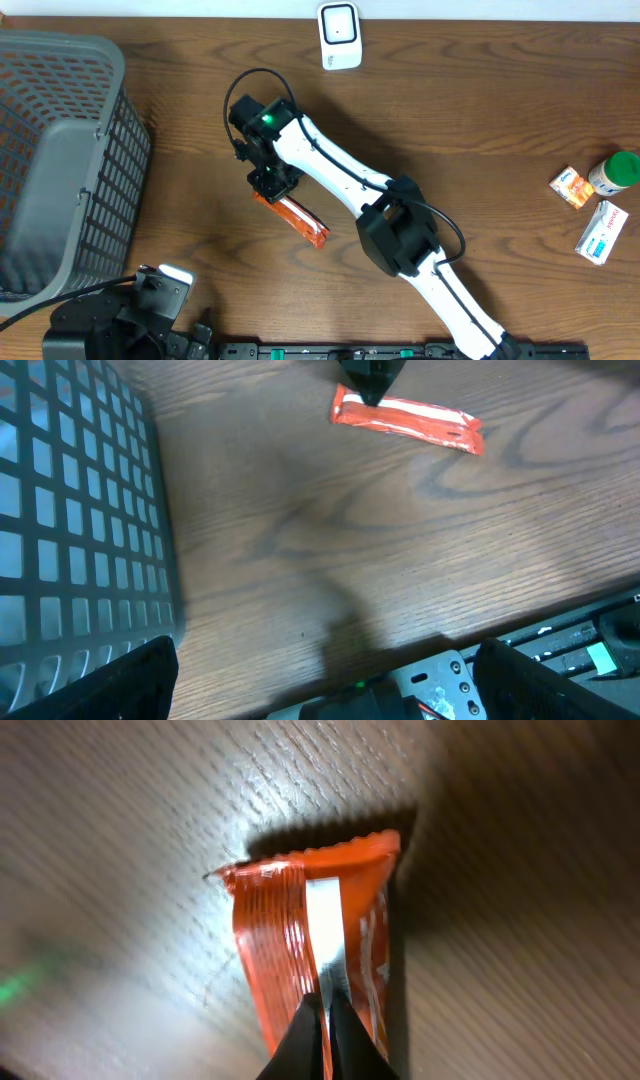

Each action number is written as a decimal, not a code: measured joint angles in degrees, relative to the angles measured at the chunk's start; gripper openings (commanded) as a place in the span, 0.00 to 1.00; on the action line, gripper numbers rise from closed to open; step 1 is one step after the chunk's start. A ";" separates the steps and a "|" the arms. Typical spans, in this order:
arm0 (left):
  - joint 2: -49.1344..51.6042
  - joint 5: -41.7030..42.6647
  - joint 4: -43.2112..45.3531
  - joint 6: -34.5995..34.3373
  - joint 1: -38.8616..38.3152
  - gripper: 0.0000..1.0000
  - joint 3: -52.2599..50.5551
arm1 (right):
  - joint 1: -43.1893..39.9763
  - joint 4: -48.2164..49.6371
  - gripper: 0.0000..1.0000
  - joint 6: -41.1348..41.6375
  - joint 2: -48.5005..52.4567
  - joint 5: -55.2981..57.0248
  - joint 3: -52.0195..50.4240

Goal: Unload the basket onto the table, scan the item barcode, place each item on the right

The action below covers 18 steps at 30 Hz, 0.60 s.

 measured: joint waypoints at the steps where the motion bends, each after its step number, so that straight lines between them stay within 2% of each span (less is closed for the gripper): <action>1: 0.00 0.00 0.00 0.00 0.00 0.95 0.00 | 0.00 -1.42 0.01 0.00 0.35 0.13 1.66; 6: 0.00 0.00 0.00 0.00 0.00 0.95 0.00 | 0.00 -5.64 0.02 0.02 0.63 0.44 8.59; 7: 0.00 0.00 0.00 0.00 0.00 0.95 0.00 | -0.02 -6.14 0.13 0.11 0.63 0.44 9.42; 8: 0.00 0.00 0.00 0.00 0.00 0.95 0.00 | -0.02 -6.49 0.33 0.24 0.63 0.48 9.75; 9: 0.00 0.00 0.00 0.00 0.00 0.95 0.00 | -0.09 -7.26 0.47 0.37 0.63 0.39 9.86; 10: 0.00 0.00 0.00 0.00 0.00 0.95 0.00 | -0.15 -8.24 0.54 0.44 0.63 0.15 9.86; 14: 0.00 0.00 0.00 0.00 0.00 0.95 0.00 | -0.83 -12.90 0.75 -2.84 0.68 -3.54 9.86; 18: 0.00 0.00 0.00 0.00 0.00 0.95 0.00 | -3.26 -17.84 0.79 -7.98 0.68 -7.23 9.86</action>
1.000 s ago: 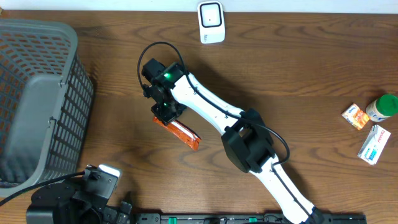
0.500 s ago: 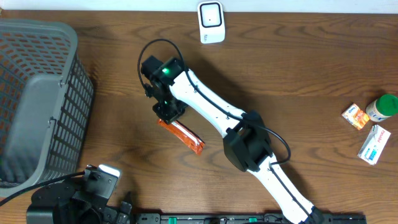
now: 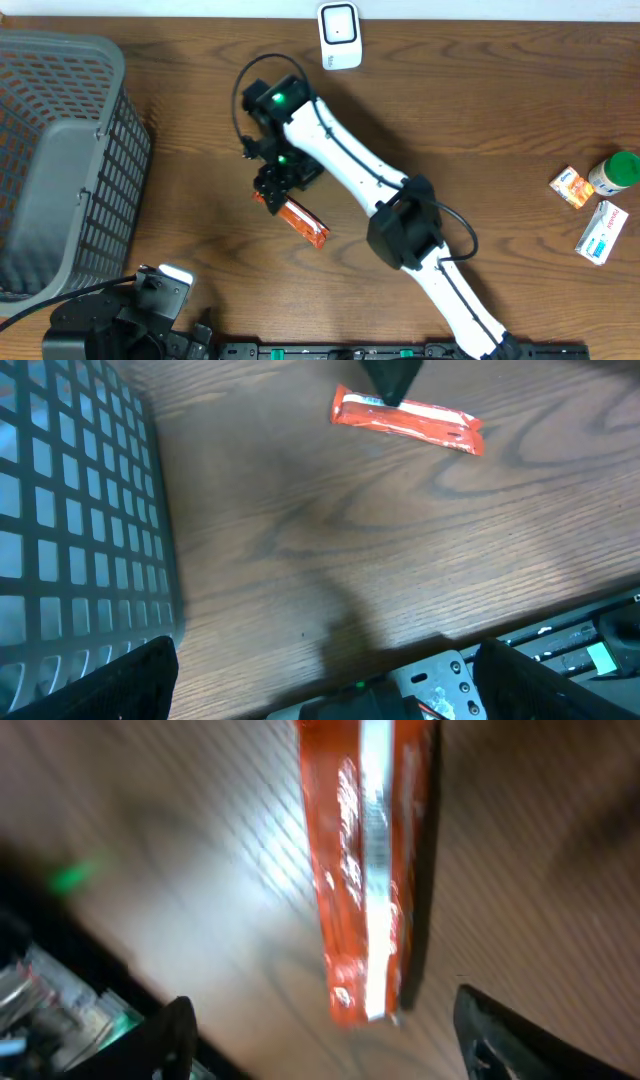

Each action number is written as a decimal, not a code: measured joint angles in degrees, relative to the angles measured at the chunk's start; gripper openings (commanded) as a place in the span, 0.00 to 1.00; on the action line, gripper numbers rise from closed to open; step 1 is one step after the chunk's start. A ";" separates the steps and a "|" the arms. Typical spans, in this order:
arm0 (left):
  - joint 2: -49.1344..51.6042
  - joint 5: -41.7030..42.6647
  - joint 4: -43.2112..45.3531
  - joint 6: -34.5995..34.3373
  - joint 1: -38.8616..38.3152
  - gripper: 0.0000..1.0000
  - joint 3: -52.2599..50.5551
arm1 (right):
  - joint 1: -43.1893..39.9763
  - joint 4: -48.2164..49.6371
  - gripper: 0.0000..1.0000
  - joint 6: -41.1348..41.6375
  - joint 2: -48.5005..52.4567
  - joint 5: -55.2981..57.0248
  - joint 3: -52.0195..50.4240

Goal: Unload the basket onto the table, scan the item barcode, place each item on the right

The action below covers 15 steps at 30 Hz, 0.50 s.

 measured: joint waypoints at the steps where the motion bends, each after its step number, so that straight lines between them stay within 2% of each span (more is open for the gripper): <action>1: 0.00 0.00 0.00 0.00 0.00 0.95 0.00 | -0.94 -0.13 0.80 -1.07 0.00 -0.66 0.00; 7: 0.00 0.00 0.00 0.00 0.00 0.95 0.00 | -7.34 -0.13 0.79 -10.49 0.00 -7.48 -2.47; 15: 0.00 0.02 0.00 0.00 0.00 0.95 0.00 | -11.32 5.55 0.73 -17.70 0.00 -14.73 -15.98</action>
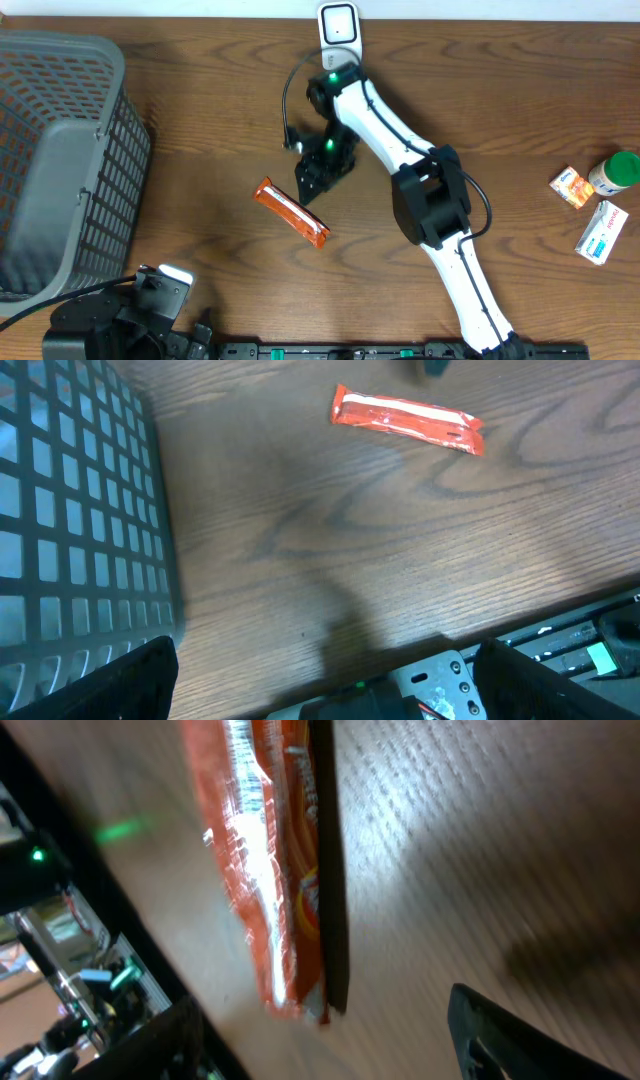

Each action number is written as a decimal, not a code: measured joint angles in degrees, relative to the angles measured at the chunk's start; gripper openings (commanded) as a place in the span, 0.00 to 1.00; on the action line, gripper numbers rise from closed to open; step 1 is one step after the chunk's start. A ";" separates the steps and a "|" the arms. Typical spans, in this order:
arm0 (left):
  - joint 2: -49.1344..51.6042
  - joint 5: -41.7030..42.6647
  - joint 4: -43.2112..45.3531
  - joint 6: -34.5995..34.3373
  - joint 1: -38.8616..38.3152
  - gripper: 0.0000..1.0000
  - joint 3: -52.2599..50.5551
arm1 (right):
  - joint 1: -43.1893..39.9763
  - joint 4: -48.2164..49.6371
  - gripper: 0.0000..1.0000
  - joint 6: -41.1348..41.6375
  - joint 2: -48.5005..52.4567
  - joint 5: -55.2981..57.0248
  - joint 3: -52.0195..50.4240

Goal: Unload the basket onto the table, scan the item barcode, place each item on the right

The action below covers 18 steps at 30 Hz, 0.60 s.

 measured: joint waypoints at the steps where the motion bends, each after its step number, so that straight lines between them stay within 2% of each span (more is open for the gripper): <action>1: 0.00 -0.02 0.00 0.00 0.00 0.95 0.00 | 0.37 1.57 0.73 -0.09 0.00 -0.37 -1.84; 9: 0.00 -0.02 0.00 -0.02 0.00 0.95 0.00 | 4.55 8.48 0.72 2.82 -1.99 -6.05 -8.96; 16: 0.00 -0.02 0.00 0.00 0.00 0.95 0.00 | 7.76 11.17 0.64 6.27 -4.00 -6.25 -13.99; 18: 0.00 -0.02 0.00 0.00 0.00 0.95 0.00 | 8.41 12.63 0.58 7.61 -4.92 -6.10 -16.06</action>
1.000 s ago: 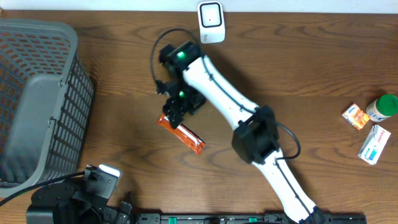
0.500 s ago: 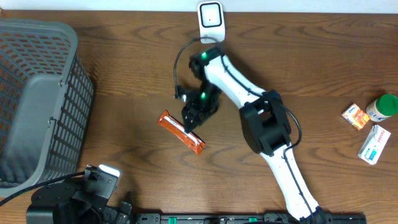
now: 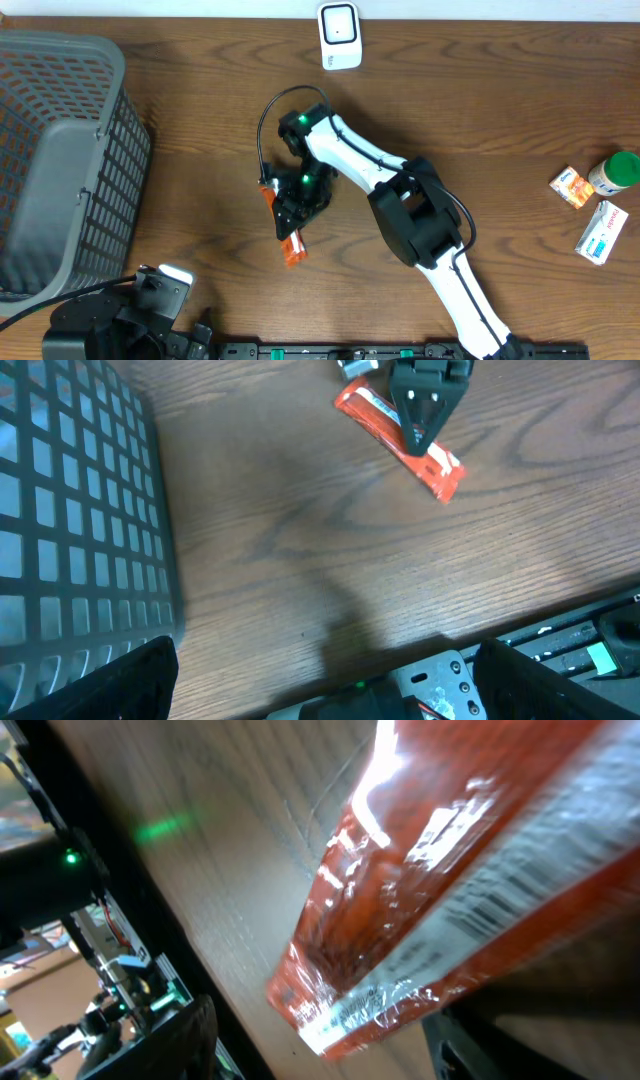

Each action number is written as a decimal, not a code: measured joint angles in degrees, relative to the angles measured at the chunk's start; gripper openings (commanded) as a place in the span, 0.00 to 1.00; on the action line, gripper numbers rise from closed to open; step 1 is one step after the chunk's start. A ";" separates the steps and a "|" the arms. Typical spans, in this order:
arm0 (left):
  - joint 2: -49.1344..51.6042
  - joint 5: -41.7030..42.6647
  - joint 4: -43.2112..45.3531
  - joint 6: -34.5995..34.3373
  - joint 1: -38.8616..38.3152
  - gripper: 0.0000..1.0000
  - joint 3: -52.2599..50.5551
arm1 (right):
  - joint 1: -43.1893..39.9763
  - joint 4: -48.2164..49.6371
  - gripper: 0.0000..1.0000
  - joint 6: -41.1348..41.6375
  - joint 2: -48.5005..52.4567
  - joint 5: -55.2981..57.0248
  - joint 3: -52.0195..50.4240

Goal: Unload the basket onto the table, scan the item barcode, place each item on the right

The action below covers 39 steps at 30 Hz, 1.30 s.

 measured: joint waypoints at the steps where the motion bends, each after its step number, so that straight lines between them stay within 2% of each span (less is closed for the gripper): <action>1: 0.00 0.00 0.02 0.00 0.00 0.95 0.00 | 0.15 0.90 0.54 0.57 -0.50 0.04 -1.18; 3: 0.00 0.00 0.00 0.00 0.00 0.95 0.00 | 0.26 2.86 0.45 2.23 -1.44 -0.31 -3.74; 7: 0.00 0.00 0.02 0.00 0.00 0.95 0.00 | -0.04 5.07 0.40 5.29 -2.05 -2.16 -6.97; 9: 0.00 0.00 0.02 0.00 0.00 0.95 0.00 | -0.17 6.19 0.34 7.72 -2.29 -2.25 -7.58; 14: 0.00 0.02 -0.02 0.00 0.00 0.95 0.00 | 0.02 7.93 0.02 15.63 -2.60 0.94 -7.93; 19: 0.00 0.00 0.00 0.00 0.00 0.95 0.00 | 0.07 8.22 0.01 21.35 -2.71 2.51 -7.89; 24: 0.00 0.00 0.00 0.00 0.00 0.95 0.00 | 0.11 7.76 0.01 23.15 -2.51 5.29 -5.66; 30: 0.00 0.00 0.00 -0.02 0.00 0.95 0.00 | -0.31 6.51 0.01 24.00 -1.77 21.07 2.62; 31: 0.00 0.00 0.00 0.00 0.00 0.95 0.00 | -0.48 6.36 0.08 24.00 -1.62 23.45 3.63; 33: 0.00 0.00 0.00 0.00 0.00 0.95 0.00 | -0.94 6.12 0.44 23.96 -1.38 27.85 5.05; 35: 0.00 0.00 0.00 0.00 0.00 0.95 0.00 | -1.40 5.38 0.63 24.13 -1.25 31.19 5.68; 37: 0.00 0.00 0.00 0.00 0.00 0.95 0.00 | -1.64 4.76 0.70 23.76 -1.25 34.77 6.14; 39: 0.00 0.00 0.02 0.00 0.00 0.95 0.00 | -1.68 4.39 0.71 23.37 -1.25 36.52 6.21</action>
